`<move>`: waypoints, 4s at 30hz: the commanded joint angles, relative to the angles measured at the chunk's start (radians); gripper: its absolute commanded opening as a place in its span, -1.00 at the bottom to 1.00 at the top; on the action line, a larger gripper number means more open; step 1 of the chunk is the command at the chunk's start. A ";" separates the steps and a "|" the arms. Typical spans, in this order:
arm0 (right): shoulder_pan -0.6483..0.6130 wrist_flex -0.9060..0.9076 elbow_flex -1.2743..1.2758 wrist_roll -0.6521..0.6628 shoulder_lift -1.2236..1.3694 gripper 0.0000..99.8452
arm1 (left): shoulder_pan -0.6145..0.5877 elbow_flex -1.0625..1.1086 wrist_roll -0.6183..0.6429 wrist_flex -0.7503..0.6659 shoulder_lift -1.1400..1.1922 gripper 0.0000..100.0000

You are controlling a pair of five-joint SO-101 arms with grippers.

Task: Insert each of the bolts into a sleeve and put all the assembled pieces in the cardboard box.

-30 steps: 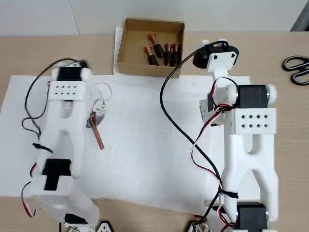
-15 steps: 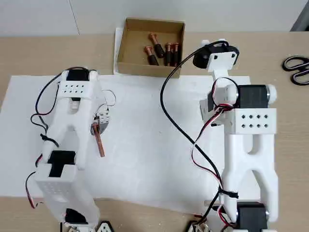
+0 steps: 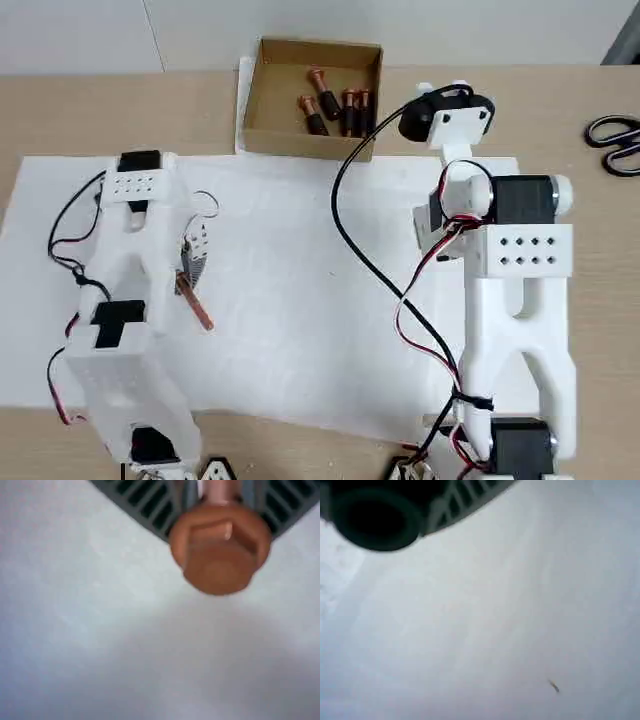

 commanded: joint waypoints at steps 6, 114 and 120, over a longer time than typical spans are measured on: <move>-0.004 -0.001 -0.011 0.002 -0.047 -0.99 | 0.028 -0.059 -0.080 0.021 -0.020 -0.99; -0.338 -0.915 1.600 -0.230 -1.514 -0.99 | 0.580 0.217 -0.212 -0.709 -1.034 -0.99; -0.426 -0.997 1.602 -0.229 -1.514 -0.99 | 0.612 0.510 -0.215 -0.862 -1.096 -0.99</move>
